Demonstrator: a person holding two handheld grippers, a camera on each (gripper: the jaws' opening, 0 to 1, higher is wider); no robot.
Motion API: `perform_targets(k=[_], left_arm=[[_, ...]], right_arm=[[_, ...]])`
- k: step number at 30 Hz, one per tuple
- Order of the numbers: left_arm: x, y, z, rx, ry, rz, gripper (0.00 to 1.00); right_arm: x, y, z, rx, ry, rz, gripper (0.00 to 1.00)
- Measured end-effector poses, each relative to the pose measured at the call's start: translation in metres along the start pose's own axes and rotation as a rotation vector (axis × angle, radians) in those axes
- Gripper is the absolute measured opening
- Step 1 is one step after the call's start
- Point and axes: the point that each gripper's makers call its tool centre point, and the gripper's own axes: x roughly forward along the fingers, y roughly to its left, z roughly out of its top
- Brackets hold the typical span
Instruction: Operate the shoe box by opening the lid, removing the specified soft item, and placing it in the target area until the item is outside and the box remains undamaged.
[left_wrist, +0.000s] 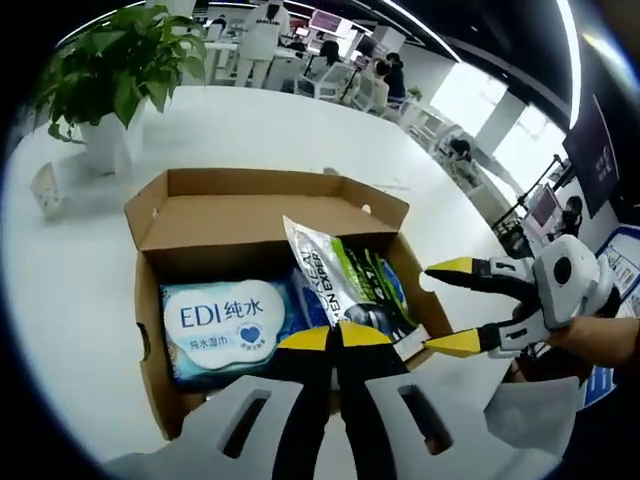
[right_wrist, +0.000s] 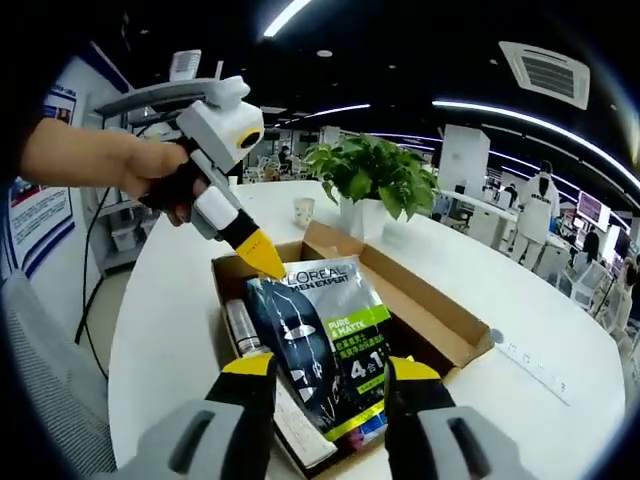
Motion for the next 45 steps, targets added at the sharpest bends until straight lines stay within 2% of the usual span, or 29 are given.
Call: perform_targets(k=[12, 14, 22, 29, 35, 39, 45], left_arm=[[-0.002, -0.004, 0.007, -0.043, 0.001, 0.012, 0.0], [-0.002, -0.005, 0.008, -0.049, 0.002, 0.013, 0.0], [-0.004, -0.008, 0.01, -0.075, -0.009, 0.002, 0.0], [-0.006, -0.01, 0.014, -0.081, -0.008, -0.002, 0.0], [-0.003, -0.008, 0.012, -0.079, 0.002, 0.004, 0.0], [-0.001, -0.007, 0.009, -0.072, 0.006, 0.009, 0.0], [0.0, -0.009, 0.005, -0.065, 0.011, 0.007, 0.0]], right_arm=[[0.014, -0.002, -0.003, -0.014, 0.02, -0.023, 0.39], [0.017, 0.0, -0.002, 0.005, 0.018, -0.013, 0.4], [0.026, 0.005, -0.006, -0.013, 0.041, -0.01, 0.39], [0.025, 0.0, -0.01, -0.018, 0.055, -0.03, 0.29], [0.023, 0.005, -0.009, -0.07, 0.048, -0.033, 0.18], [0.021, 0.003, -0.008, -0.062, 0.04, -0.041, 0.11], [0.021, 0.009, -0.01, -0.033, 0.044, -0.007, 0.0]])
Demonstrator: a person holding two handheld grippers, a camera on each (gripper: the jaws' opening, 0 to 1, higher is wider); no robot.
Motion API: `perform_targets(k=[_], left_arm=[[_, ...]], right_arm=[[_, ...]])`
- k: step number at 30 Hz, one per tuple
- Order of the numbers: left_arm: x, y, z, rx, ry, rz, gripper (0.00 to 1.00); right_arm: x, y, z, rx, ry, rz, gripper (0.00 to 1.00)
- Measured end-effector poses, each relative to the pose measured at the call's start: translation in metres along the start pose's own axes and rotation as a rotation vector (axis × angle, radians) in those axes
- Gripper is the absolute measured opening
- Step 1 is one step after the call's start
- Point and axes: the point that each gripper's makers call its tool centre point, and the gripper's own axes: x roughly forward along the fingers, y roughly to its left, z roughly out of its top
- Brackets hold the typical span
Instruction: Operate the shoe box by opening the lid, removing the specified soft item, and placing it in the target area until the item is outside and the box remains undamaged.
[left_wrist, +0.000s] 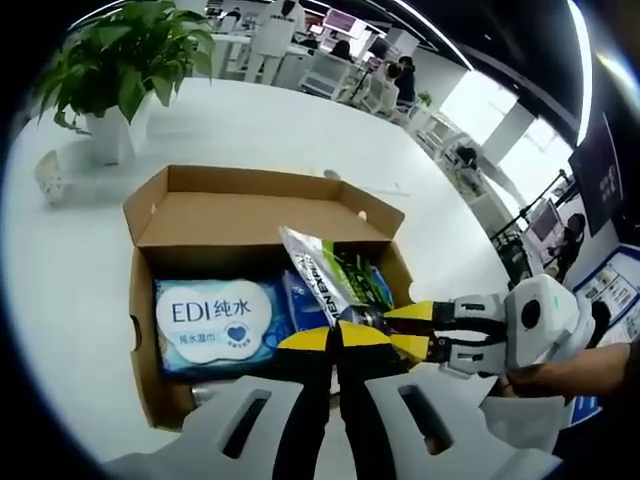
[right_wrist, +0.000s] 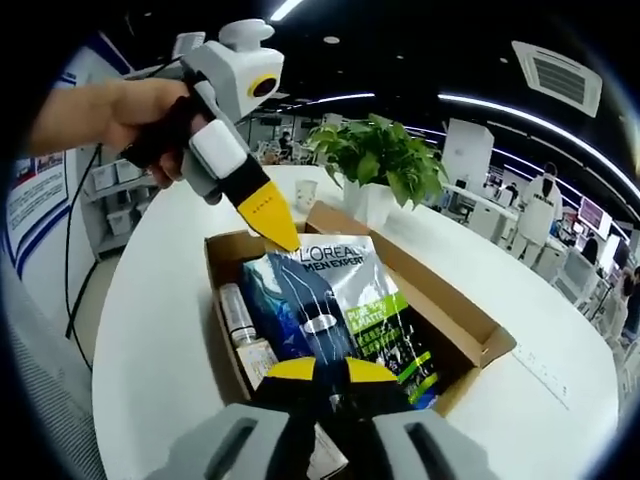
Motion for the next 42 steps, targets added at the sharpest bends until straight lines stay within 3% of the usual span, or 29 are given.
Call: perform_targets(k=[12, 23, 29, 42], left_arm=[[-0.007, -0.007, 0.008, 0.036, -0.035, -0.015, 0.0], [-0.027, -0.017, 0.014, 0.042, -0.082, -0.032, 0.0], [-0.035, -0.026, 0.02, 0.053, -0.11, -0.047, 0.0], [-0.035, -0.057, 0.033, 0.085, -0.152, -0.093, 0.0]], right_arm=[[-0.01, 0.002, 0.01, 0.031, -0.025, 0.007, 0.0], [-0.022, 0.003, 0.027, 0.016, -0.051, 0.0, 0.0], [-0.033, -0.003, 0.038, 0.003, -0.07, -0.025, 0.0], [-0.057, -0.018, 0.041, -0.003, -0.098, -0.087, 0.0]])
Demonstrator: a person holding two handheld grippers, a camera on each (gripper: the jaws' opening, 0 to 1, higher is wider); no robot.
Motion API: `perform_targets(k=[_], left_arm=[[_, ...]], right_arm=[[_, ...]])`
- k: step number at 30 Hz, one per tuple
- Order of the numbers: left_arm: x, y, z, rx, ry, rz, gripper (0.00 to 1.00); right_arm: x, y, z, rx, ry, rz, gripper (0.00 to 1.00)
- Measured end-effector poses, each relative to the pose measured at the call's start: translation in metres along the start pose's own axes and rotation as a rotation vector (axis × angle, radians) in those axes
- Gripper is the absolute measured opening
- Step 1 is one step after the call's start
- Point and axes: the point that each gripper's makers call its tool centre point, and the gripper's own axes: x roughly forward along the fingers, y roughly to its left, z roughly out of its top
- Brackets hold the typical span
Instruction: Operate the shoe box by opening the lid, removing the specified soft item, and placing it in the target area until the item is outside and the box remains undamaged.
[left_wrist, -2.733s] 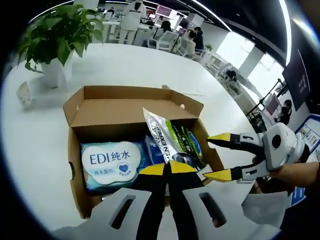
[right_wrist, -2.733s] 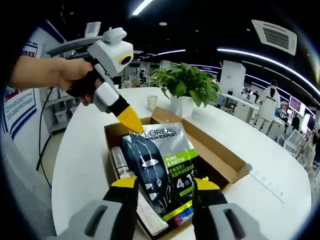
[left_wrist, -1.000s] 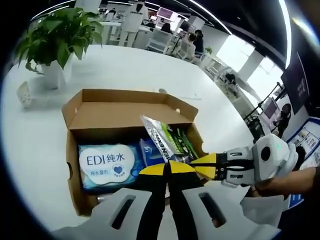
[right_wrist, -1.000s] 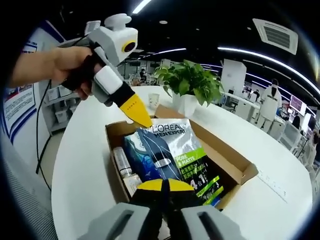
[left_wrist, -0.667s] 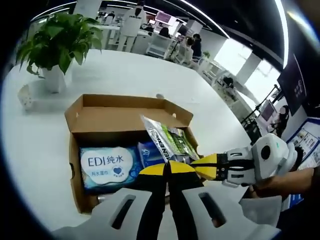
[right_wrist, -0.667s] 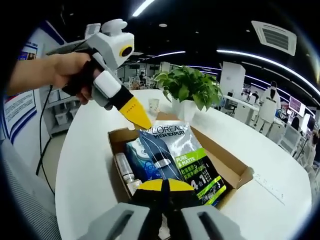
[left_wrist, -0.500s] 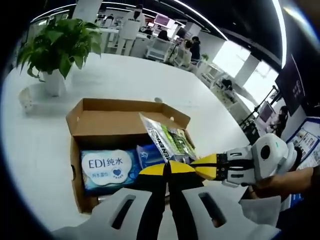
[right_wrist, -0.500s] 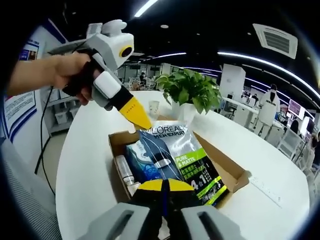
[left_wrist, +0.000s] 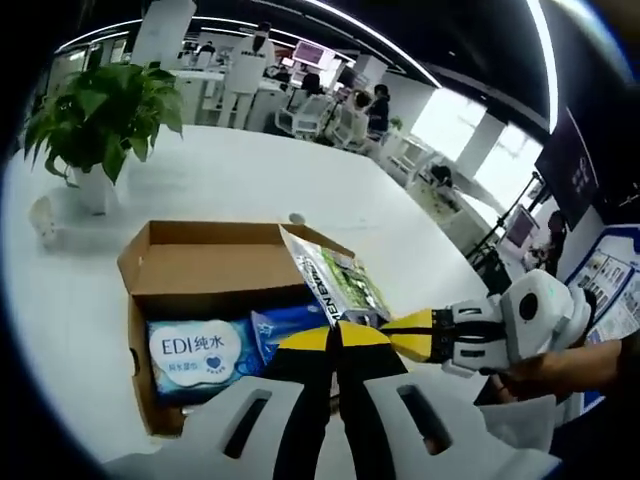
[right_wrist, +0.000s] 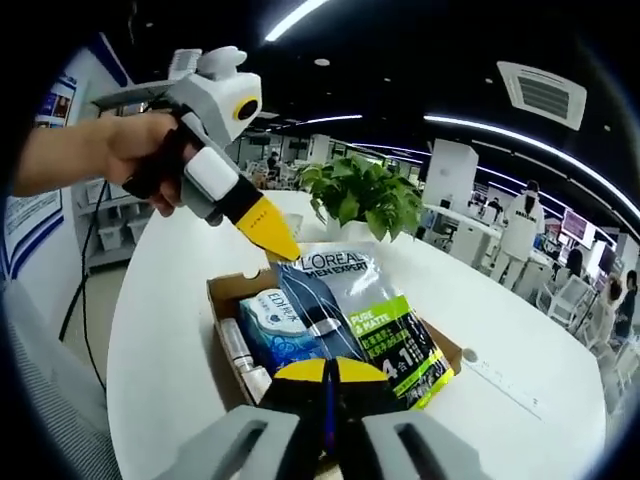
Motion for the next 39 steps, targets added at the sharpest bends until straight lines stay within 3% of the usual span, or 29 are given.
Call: perform_targets(k=[17, 39], left_arm=[[0.034, -0.03, -0.011, 0.071, 0.054, -0.048, 0.0], [0.079, -0.072, -0.043, 0.135, 0.125, -0.099, 0.0]], right_arm=[[-0.023, -0.021, -0.037, 0.073, 0.021, -0.065, 0.0], [-0.043, -0.05, -0.092, 0.054, 0.114, -0.11, 0.0]])
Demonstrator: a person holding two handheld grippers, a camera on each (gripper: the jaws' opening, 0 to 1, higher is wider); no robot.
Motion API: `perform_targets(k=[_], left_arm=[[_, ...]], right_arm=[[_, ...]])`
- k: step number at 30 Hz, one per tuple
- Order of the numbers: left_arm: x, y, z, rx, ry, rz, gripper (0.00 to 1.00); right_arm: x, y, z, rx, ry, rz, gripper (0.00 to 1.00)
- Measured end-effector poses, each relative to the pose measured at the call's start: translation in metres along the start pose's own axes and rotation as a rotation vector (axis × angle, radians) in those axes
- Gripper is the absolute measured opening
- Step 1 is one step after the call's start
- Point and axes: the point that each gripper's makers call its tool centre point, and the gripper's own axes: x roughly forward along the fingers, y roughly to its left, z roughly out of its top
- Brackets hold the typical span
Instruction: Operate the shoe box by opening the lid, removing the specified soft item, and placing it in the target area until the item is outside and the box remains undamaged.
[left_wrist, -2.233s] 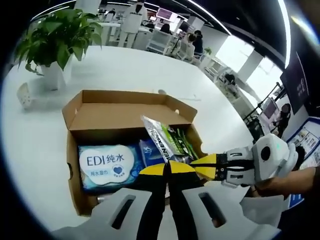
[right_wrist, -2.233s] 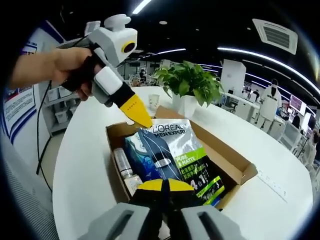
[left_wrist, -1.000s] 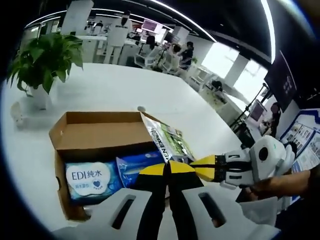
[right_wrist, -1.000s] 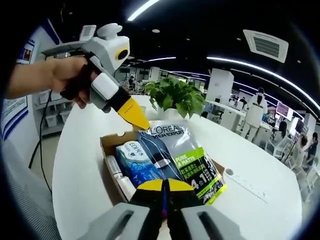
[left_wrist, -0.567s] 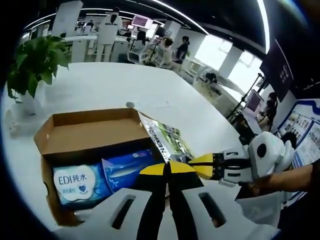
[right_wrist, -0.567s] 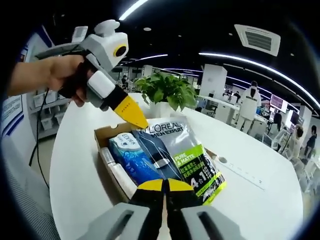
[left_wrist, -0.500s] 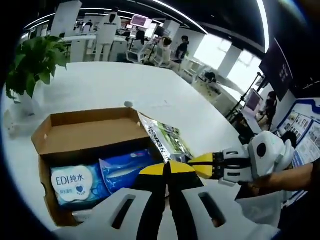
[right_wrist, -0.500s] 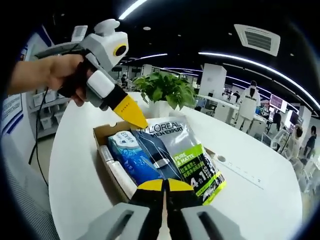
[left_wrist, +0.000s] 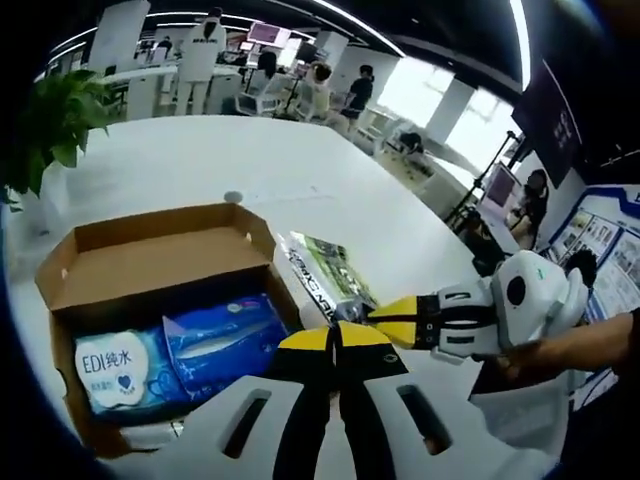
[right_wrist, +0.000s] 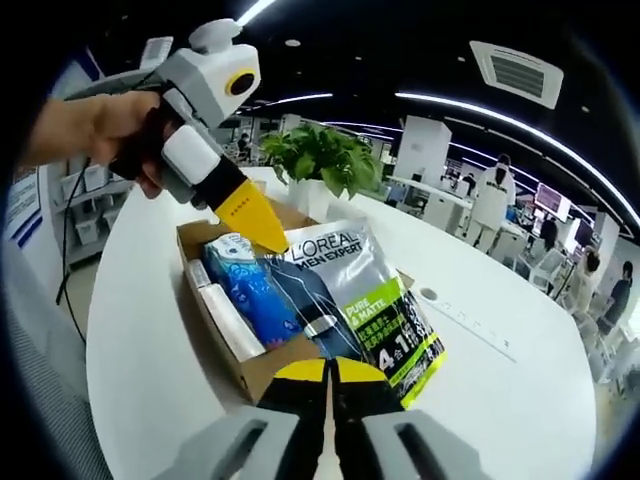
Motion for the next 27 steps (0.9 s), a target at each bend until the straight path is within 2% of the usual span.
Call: perform_targets(k=[17, 27], left_arm=[[0.032, -0.023, -0.019, 0.007, 0.054, -0.012, 0.0], [0.046, -0.027, -0.028, 0.011, 0.079, 0.0, 0.0]], right_arm=[[0.001, -0.013, -0.042, 0.01, 0.073, -0.019, 0.0], [0.003, -0.021, -0.059, 0.012, 0.101, -0.025, 0.0]])
